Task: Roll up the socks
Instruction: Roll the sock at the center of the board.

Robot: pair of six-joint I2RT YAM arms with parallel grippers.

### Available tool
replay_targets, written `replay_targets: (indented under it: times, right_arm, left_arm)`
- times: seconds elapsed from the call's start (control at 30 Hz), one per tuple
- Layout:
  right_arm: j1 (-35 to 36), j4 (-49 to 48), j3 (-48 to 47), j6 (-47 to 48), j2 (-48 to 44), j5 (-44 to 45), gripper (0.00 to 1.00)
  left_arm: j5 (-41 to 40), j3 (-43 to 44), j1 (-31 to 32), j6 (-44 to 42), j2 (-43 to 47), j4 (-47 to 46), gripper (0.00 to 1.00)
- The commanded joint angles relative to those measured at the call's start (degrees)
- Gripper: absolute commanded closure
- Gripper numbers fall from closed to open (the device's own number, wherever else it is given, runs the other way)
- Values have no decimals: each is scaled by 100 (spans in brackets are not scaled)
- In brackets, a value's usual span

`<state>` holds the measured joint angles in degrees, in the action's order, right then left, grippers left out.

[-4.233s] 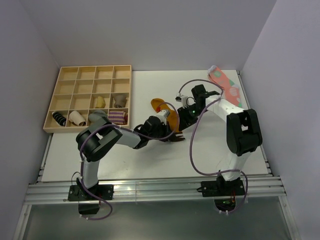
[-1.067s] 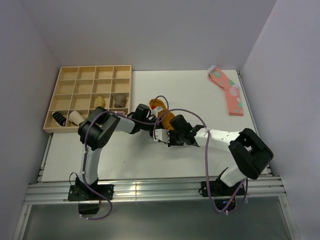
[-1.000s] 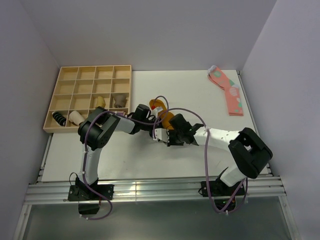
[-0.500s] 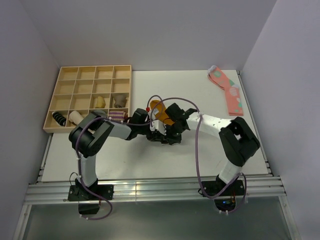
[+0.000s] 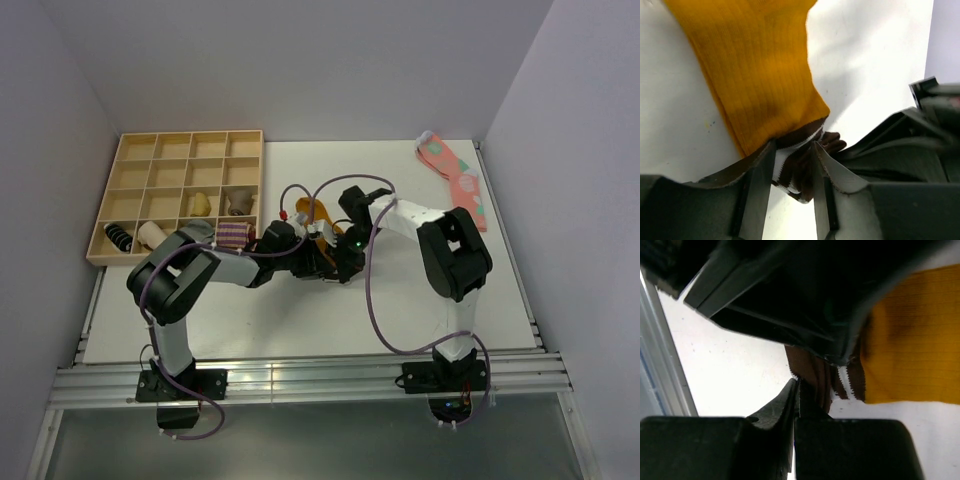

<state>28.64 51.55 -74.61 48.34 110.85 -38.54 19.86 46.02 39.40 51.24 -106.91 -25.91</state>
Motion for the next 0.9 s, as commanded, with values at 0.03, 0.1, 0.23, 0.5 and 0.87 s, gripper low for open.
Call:
replay_targets:
  times: [0.03, 0.1, 0.23, 0.5, 0.87]
  right_arm:
    - [-166, 944, -518, -140, 464, -135, 100]
    - [-219, 1146, -633, -97, 595, -179, 100]
    - [-237, 1174, -670, -96, 622, 4, 100]
    - [-236, 1208, -484, -26, 508, 137, 100]
    - [-193, 1218, -406, -35, 350, 216, 100]
  left_arm:
    - [-1159, -312, 217, -519, 161, 17, 56]
    - [-1378, -435, 279, -545, 302, -194, 54]
    - [-1818, -611, 340, -598, 426, -274, 53]
    - [-2679, -928, 604, -677, 715, -740, 54]
    - [-3032, -1201, 824, -1028, 857, -1302, 54]
